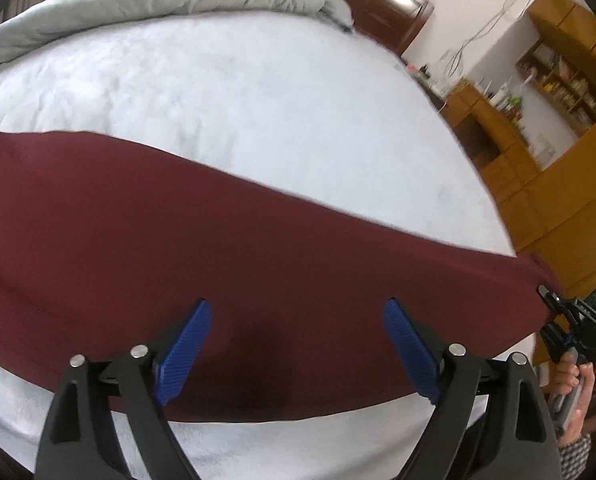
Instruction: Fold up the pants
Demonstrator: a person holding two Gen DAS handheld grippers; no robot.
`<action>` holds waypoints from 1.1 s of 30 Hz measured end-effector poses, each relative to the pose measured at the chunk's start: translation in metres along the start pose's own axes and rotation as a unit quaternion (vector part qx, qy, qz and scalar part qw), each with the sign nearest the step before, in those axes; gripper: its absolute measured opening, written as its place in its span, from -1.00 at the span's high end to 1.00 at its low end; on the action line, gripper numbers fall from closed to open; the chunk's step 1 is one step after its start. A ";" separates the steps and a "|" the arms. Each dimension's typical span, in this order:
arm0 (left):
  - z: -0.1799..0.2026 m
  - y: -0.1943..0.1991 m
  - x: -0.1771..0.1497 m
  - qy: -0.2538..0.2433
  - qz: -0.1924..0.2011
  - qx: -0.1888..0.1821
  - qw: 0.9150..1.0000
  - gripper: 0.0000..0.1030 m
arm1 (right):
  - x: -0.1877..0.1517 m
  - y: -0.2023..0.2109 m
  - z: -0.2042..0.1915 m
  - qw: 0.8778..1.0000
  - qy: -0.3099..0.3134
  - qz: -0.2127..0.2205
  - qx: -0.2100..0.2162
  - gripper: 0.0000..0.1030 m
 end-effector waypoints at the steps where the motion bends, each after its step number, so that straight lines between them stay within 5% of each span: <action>1: -0.003 -0.009 -0.004 -0.001 -0.012 0.008 1.000 -0.73 | -0.003 -0.012 0.015 0.999 -0.008 -0.013 -0.032 0.79; 3: -0.014 -0.036 -0.017 -0.002 -0.056 0.026 0.998 -0.72 | -0.019 -0.041 0.051 0.993 -0.023 -0.056 -0.102 0.78; 8: -0.004 -0.030 -0.026 -0.052 -0.038 0.034 0.997 -0.73 | -0.027 -0.032 0.066 0.997 -0.059 -0.036 -0.043 0.77; 10: -0.009 -0.033 -0.022 -0.036 -0.044 0.028 0.998 -0.73 | -0.026 -0.034 0.061 0.997 -0.043 -0.032 -0.054 0.76; 12: -0.014 -0.042 -0.020 -0.032 -0.058 0.026 0.997 -0.74 | -0.030 -0.047 0.066 0.991 -0.035 -0.060 -0.111 0.75; 15: -0.013 -0.034 -0.015 -0.027 -0.060 0.017 0.998 -0.74 | -0.025 -0.040 0.058 0.994 -0.045 -0.047 -0.093 0.75; 19: -0.025 -0.016 -0.006 0.023 -0.058 -0.003 0.998 -0.76 | -0.024 -0.034 0.010 0.994 0.016 -0.029 -0.100 0.75; 33: -0.076 0.038 -0.006 0.061 -0.020 0.016 0.998 -0.76 | -0.081 -0.080 -0.167 0.986 0.155 -0.020 -0.060 0.75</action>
Point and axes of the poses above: each gripper's, at about its wrist camera, not at the fingertips, and y roughly against the way its jaws point, z to its right, x to its top, the point moved 3 cm from there along -y, roughly the way its jaws point, and after that the axes turned 1 degree about x, right-handed, at the moved point
